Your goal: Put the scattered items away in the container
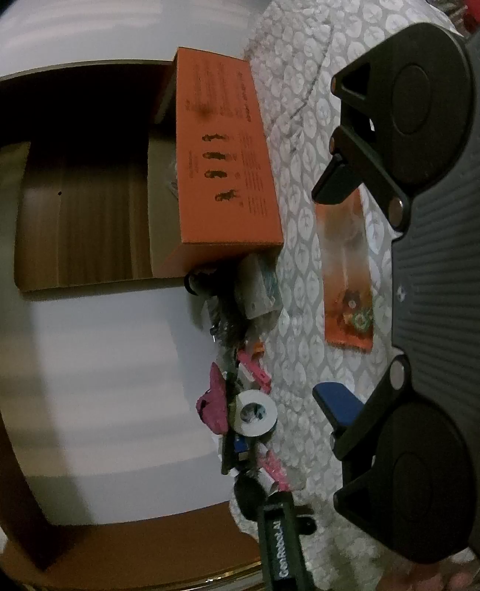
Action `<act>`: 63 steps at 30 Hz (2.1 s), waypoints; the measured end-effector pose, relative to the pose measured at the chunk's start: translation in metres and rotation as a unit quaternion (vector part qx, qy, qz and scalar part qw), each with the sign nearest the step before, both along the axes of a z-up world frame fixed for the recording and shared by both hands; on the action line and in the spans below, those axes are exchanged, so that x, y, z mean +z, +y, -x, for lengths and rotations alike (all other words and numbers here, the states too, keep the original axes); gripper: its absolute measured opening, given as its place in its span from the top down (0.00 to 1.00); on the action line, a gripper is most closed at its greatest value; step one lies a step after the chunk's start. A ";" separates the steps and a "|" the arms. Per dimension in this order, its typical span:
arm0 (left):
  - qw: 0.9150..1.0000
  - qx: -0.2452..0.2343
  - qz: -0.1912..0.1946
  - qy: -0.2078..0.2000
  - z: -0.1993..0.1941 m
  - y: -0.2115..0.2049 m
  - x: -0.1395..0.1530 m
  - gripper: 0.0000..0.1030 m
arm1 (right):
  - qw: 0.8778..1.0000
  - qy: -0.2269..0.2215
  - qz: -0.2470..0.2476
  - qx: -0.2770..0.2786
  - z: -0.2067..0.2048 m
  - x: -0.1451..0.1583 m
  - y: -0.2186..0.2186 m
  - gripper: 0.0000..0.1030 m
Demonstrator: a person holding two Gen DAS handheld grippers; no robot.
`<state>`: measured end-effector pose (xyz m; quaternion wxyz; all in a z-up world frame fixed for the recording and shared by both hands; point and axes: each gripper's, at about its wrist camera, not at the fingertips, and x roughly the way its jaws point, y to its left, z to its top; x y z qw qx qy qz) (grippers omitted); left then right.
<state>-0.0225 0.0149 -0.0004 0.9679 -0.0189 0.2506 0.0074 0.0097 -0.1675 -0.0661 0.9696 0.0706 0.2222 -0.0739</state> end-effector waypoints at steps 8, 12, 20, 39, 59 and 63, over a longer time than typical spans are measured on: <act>1.000 -0.010 -0.025 0.003 0.003 0.002 -0.019 0.00 | 0.999 -0.011 0.036 0.039 0.009 -0.014 0.000 0.00; 1.000 -0.017 -0.023 0.009 0.004 0.007 -0.025 0.00 | 0.997 -0.013 0.063 0.049 0.006 -0.021 -0.002 0.00; 0.999 -0.019 -0.030 -0.004 -0.003 0.005 -0.027 0.00 | 0.995 -0.022 0.082 0.055 -0.001 -0.023 -0.006 0.00; 0.998 0.056 -0.026 -0.033 -0.080 0.049 -0.006 0.00 | 0.988 -0.041 0.056 0.135 -0.133 0.021 0.035 0.00; 0.998 0.057 -0.003 0.040 -0.163 0.055 -0.038 0.00 | 0.980 -0.022 0.065 0.188 -0.208 0.008 0.055 0.84; 0.997 0.047 -0.008 0.054 -0.169 0.052 -0.046 0.37 | 0.979 -0.014 0.050 0.199 -0.205 0.008 0.049 0.95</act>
